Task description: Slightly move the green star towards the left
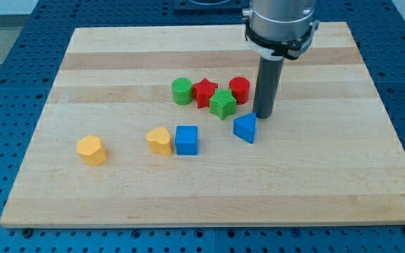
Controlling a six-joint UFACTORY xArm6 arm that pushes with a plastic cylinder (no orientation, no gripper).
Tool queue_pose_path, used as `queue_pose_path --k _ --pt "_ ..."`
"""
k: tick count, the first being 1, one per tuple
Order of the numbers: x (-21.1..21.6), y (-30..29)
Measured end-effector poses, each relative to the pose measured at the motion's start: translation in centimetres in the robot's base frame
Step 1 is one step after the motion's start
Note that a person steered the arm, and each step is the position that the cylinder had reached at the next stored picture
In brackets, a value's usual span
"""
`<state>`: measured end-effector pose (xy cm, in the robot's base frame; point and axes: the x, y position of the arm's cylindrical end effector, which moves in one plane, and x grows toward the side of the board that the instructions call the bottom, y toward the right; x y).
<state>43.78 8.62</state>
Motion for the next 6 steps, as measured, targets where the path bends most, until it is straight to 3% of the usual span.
queue_pose_path --k 2,4,6 --pt "-1.4 -1.8" --pt "-1.4 -7.5" --pt "5.4 -7.7"
